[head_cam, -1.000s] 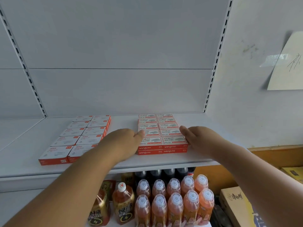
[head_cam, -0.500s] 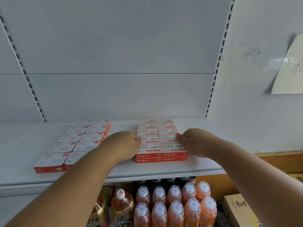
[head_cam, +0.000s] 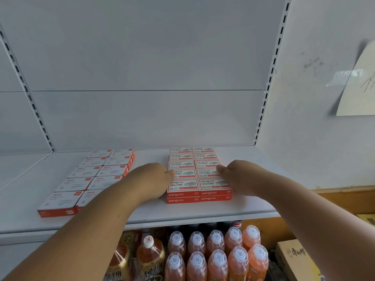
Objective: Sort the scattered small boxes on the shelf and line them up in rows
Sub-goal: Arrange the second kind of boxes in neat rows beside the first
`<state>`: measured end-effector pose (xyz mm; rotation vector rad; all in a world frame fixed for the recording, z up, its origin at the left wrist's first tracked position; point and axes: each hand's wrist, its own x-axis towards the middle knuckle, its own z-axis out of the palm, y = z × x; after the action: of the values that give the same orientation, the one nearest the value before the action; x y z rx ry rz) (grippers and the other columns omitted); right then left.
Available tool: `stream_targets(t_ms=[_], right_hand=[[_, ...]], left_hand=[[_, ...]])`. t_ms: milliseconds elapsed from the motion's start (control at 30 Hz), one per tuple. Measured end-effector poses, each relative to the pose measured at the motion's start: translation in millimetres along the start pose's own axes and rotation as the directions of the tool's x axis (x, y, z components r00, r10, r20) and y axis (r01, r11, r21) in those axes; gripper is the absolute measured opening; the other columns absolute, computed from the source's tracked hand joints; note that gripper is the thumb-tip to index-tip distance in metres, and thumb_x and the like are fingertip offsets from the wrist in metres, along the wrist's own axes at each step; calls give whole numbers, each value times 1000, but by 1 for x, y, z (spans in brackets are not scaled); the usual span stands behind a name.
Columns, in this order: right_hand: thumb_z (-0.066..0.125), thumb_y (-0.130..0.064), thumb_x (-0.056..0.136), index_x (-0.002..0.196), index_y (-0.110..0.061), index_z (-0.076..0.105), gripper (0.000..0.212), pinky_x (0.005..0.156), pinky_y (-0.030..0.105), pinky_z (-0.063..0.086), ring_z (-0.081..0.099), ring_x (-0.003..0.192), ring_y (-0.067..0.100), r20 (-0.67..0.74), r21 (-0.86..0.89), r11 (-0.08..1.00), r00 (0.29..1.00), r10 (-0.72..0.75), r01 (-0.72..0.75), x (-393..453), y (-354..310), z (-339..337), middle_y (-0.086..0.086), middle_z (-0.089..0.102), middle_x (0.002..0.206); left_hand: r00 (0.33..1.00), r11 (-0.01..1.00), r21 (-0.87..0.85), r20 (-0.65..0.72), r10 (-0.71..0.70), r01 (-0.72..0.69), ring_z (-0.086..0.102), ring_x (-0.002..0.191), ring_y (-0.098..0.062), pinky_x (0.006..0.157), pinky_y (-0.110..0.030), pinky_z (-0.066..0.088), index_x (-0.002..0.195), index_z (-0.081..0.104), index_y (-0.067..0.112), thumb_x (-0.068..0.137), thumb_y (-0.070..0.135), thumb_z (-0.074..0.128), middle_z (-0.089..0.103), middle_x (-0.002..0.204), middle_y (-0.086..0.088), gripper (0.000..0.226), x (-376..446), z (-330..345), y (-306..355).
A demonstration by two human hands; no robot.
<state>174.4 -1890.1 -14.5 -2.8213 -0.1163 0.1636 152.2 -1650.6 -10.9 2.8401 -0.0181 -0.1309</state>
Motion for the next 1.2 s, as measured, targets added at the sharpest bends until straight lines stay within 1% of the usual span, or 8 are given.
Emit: stream_targets(t_ms=[100, 233, 333, 500, 667, 767, 900, 1200], right_hand=[[23, -60, 99, 99, -13, 65, 63, 83, 36, 55, 66, 85, 19, 13, 23, 999, 999, 49, -49, 4, -6, -5, 3, 70, 93], [24, -58, 100, 93, -13, 63, 59, 83, 35, 55, 66, 86, 19, 25, -50, 998, 999, 45, -44, 10, -11, -4, 4, 68, 91], [24, -58, 100, 83, -16, 59, 57, 79, 33, 54, 65, 83, 18, 37, -66, 997, 998, 53, -51, 14, -11, -2, 3, 68, 88], [25, -62, 98, 104, -12, 64, 64, 92, 40, 52, 65, 95, 22, 42, 6, 997, 996, 80, -81, 24, -8, -6, 4, 69, 100], [25, -58, 99, 99, -12, 66, 61, 80, 35, 52, 65, 87, 21, 19, -76, 997, 1000, 14, -12, 32, -7, -7, 4, 69, 94], [24, -54, 101, 93, -14, 62, 56, 70, 32, 46, 61, 80, 18, 22, -109, 994, 999, -26, 28, 34, -7, -5, 1, 65, 87], [23, -52, 102, 91, -16, 56, 51, 72, 31, 44, 57, 79, 18, 9, -161, 986, 999, -48, 49, 35, -7, -4, -1, 57, 80], [25, -49, 103, 101, -11, 61, 52, 75, 32, 48, 62, 90, 24, 14, -175, 982, 998, -64, 65, 40, -4, -5, 6, 64, 96]], left_hand=[[1000, 1000, 10, -23, -12, 12, 62, 82, -11, 72, -29, 48, 102, 69, 19, 103, 51, 28, 70, 95, 2, 52, 3, -2, 0], [1000, 1000, -2, 10, -15, 15, 64, 87, -14, 83, -32, 52, 104, 67, 18, 103, 49, 31, 70, 100, 2, 48, 7, -1, 2], [999, 1000, -4, 30, -14, 14, 63, 85, -12, 77, -30, 50, 103, 67, 18, 103, 49, 31, 70, 98, 3, 47, 10, -1, 0], [998, 999, 17, -46, -41, 42, 56, 75, -7, 59, -24, 39, 92, 64, 21, 102, 50, 29, 63, 86, 7, 46, 22, -5, -1], [999, 999, 30, -21, -29, 30, 62, 89, -17, 73, -29, 45, 105, 66, 17, 103, 46, 31, 67, 99, 0, 45, 31, -4, 3], [1000, 1000, 25, -21, -14, 15, 62, 86, -15, 70, -28, 44, 103, 65, 18, 103, 44, 31, 67, 97, 1, 43, 33, -2, 2], [999, 999, 41, -39, -14, 16, 62, 81, -12, 65, -27, 43, 97, 64, 19, 103, 45, 30, 68, 92, 2, 43, 34, 2, 2], [999, 1000, 28, -46, 5, -3, 64, 82, -13, 69, -28, 48, 94, 66, 19, 102, 48, 33, 69, 91, 4, 45, 33, 2, -1]])
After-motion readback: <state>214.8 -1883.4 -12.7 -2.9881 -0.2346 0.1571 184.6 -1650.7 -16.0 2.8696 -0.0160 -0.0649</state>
